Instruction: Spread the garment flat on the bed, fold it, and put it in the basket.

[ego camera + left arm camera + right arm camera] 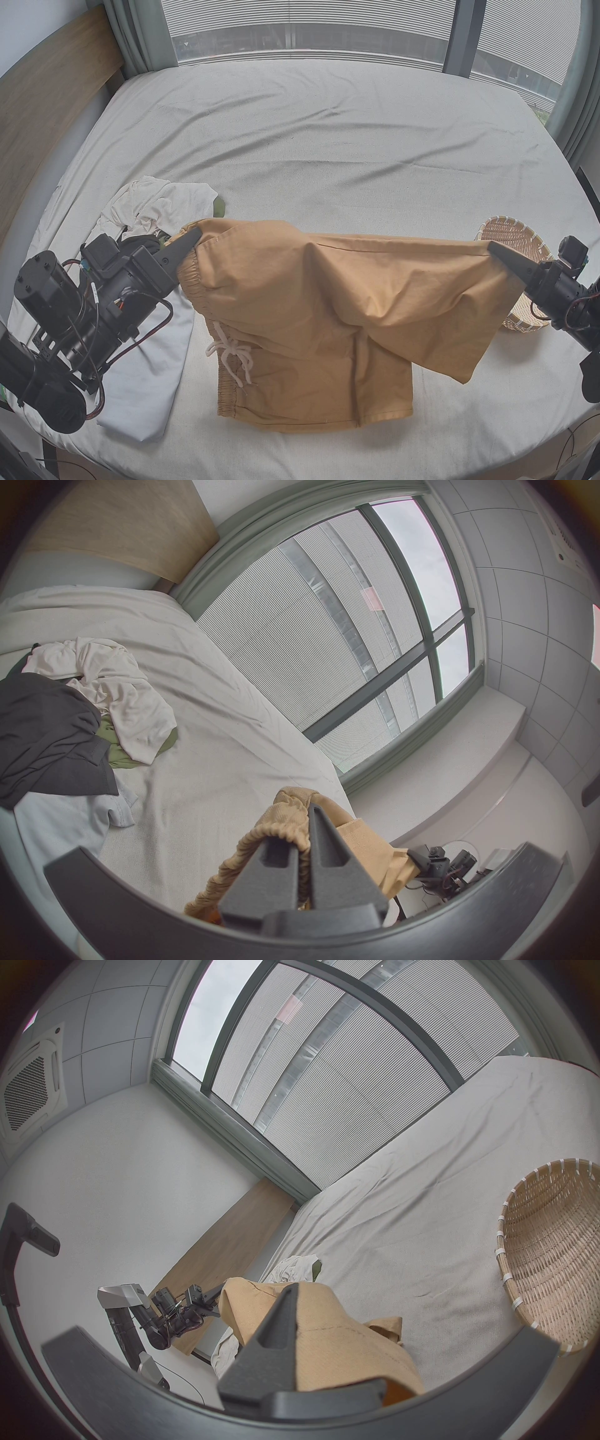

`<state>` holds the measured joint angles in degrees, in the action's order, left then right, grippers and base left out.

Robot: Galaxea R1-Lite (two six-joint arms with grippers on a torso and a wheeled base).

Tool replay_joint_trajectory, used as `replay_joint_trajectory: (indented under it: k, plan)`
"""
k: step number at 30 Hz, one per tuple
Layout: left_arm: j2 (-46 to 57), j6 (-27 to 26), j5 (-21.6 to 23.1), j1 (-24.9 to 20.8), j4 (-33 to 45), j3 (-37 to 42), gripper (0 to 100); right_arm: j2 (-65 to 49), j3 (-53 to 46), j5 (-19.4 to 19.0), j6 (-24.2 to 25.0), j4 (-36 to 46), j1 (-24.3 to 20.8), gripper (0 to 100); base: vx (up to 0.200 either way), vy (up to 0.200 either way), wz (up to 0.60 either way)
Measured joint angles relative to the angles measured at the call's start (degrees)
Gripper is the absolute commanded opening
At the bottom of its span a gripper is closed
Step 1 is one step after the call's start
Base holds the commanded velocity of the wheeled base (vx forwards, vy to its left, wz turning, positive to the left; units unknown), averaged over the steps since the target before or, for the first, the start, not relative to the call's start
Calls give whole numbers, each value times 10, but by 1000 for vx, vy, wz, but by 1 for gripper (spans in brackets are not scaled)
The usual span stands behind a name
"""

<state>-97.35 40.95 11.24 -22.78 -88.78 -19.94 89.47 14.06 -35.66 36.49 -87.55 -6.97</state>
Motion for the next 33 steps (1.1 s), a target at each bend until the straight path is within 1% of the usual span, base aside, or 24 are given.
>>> replay_joint_trajectory:
  k: [3,10,20,29,33]
  plan:
    - [20,0,36,7,0,12,0,-4,5,-3,0,0,5,0,0,0,0]
    - [45,0,60,34,0,25,0,-16,17,-27,1,0,31,0,0,0,0]
    - [52,0,64,44,0,30,0,-21,27,-35,1,0,58,0,0,0,0]
    - [51,-1,64,49,1,30,0,-23,32,-84,6,-1,92,0,0,0,0]
    - [50,-1,64,52,2,30,0,-24,33,-89,6,-1,103,0,0,0,0]
